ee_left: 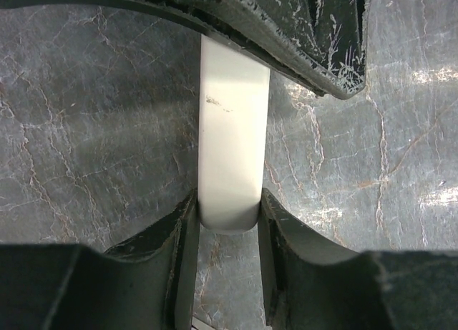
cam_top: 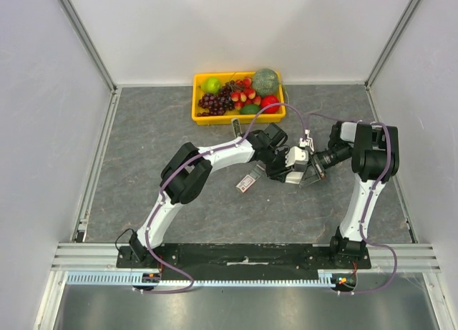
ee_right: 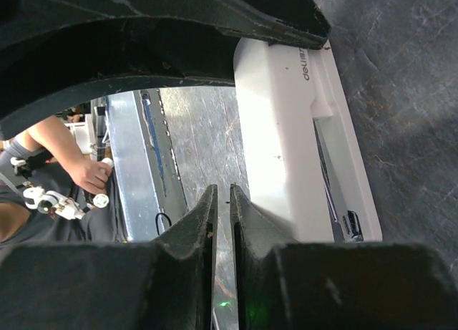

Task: Load the staples into the stapler
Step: Move the stapler to the center of the board.

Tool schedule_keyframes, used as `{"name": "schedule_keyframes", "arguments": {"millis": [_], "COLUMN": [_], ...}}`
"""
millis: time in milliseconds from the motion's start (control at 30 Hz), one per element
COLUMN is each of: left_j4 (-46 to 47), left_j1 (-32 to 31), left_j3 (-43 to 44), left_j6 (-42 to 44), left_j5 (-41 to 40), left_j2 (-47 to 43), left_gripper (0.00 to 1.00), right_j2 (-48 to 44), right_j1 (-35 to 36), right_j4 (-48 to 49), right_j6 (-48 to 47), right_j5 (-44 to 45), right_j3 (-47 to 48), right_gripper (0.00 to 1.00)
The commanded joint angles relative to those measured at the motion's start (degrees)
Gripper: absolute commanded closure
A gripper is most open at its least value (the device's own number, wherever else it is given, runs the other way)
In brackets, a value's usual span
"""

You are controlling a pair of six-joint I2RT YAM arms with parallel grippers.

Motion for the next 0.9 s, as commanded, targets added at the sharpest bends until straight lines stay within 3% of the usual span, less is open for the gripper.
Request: {"name": "schedule_keyframes", "arguments": {"millis": [0,200,433,600,800,867], "left_j4": [0.36,0.00,0.79,1.23,-1.48,-3.07], "left_j1": [-1.51,-1.51,-1.42,-0.98,0.77,1.47], "left_j3": [1.69,1.43,2.04,3.45,11.43,15.83], "left_j6": [0.91,1.18,-0.31,-1.72,-5.58,-7.16], "left_j5": [-2.18,-2.71,-4.56,-7.98,-11.24,-11.68], "left_j2": [1.30,1.21,1.74,2.88,7.79,10.08], "left_gripper": [0.98,0.98,0.98,0.98,0.98,0.93], "right_j2": [4.37,9.92,-6.31,-11.79,-14.95,-16.62], "right_j1": [-0.84,-1.28,-1.63,-4.96,-10.59,-11.56], "right_j4": [-1.96,-1.96,-1.87,-1.87,-1.78,-1.78], "right_j6": [1.38,3.50,3.57,6.74,7.72,6.49], "right_j5": [0.27,0.18,1.84,4.12,2.82,1.94], "right_j3": [0.95,2.54,5.96,10.09,11.94,11.86], "right_gripper": [0.81,0.82,0.73,0.68,0.64,0.63]}}
